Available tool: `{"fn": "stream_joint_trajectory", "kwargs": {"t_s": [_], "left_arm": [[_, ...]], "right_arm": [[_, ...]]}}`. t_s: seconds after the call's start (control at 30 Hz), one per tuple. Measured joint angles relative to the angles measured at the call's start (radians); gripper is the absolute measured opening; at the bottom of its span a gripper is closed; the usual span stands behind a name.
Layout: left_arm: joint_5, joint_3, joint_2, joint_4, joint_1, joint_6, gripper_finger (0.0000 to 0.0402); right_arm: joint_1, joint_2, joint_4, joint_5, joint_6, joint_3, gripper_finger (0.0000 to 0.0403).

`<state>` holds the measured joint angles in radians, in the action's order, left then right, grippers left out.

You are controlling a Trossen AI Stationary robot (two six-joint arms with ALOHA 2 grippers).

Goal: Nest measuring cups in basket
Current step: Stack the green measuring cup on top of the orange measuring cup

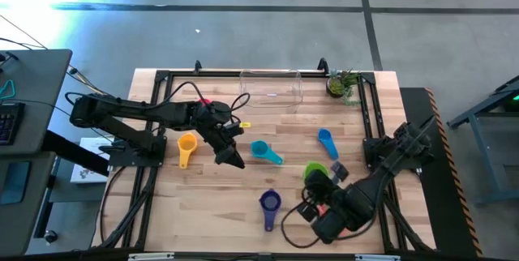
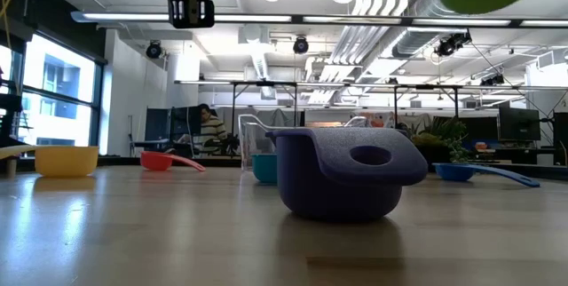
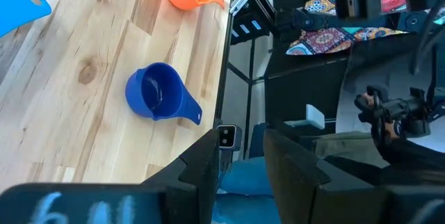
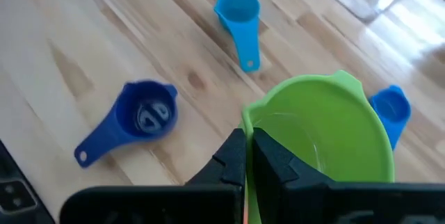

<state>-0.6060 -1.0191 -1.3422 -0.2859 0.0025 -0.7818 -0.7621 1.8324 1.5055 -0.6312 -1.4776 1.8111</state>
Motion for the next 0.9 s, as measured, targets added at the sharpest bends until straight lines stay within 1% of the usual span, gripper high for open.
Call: {"fn": "stream_joint_trajectory", "kwargs": {"t_s": [0.1, 0.2, 0.37, 0.43, 0.7, 0.83, 0.9], "left_arm": [[0.000, 0.000, 0.000, 0.000, 0.000, 0.000, 0.0104], [0.000, 0.000, 0.000, -0.001, 0.000, 0.000, 0.0104], [0.000, 0.000, 0.000, -0.001, 0.000, -0.002, 0.0104], [0.000, 0.000, 0.000, 0.000, 0.000, -0.004, 0.0104], [0.000, 0.000, 0.000, -0.001, 0.006, -0.011, 0.0104], [0.007, 0.000, 0.000, -0.001, 0.018, -0.020, 0.0104], [0.008, 0.000, 0.000, 0.000, 0.025, -0.021, 0.0104]], "right_arm": [[-0.033, 0.000, 0.009, 0.003, -0.059, -0.017, 0.0000], [-0.065, 0.000, 0.013, 0.040, -0.120, -0.058, 0.0000], [-0.111, 0.001, -0.011, 0.073, -0.170, -0.115, 0.0000], [-0.120, 0.001, -0.022, 0.107, -0.175, -0.130, 0.0000], [-0.142, 0.001, -0.124, 0.184, -0.165, -0.212, 0.0000], [-0.142, 0.001, -0.210, 0.224, -0.160, -0.276, 0.0000], [-0.142, 0.001, -0.253, 0.222, -0.159, -0.306, 0.0000]]}}
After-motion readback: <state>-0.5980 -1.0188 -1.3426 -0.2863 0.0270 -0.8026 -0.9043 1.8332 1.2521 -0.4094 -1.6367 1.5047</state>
